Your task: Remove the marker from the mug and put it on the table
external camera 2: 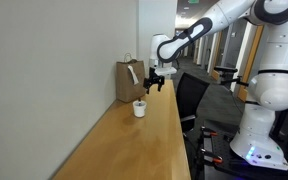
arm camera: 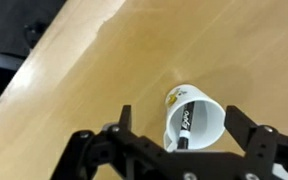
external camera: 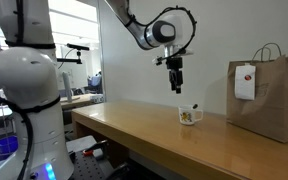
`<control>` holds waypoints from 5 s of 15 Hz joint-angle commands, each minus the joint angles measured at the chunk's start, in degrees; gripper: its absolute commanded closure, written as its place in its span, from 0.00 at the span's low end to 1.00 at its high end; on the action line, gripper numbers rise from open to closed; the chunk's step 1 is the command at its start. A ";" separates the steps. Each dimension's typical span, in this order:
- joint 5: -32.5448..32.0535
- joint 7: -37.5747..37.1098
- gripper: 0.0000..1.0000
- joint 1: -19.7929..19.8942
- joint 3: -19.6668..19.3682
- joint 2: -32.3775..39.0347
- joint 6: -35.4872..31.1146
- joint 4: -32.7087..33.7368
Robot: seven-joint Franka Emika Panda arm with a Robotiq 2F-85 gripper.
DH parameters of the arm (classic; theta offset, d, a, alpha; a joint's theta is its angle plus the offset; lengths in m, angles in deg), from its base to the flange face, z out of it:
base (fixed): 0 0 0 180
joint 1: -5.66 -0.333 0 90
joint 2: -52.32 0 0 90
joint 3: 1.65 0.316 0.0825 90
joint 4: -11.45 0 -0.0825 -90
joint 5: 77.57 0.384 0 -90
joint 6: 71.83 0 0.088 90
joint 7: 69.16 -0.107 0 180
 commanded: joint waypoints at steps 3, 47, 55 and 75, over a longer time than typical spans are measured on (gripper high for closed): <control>1.06 -5.32 0.18 -2.56 -1.65 11.43 -3.49 9.10; 1.61 5.17 0.95 -9.71 -0.82 12.26 3.19 15.57; 3.65 19.55 0.95 -12.01 5.32 23.26 6.89 21.13; -4.64 21.94 0.00 -12.98 1.55 20.51 14.43 27.16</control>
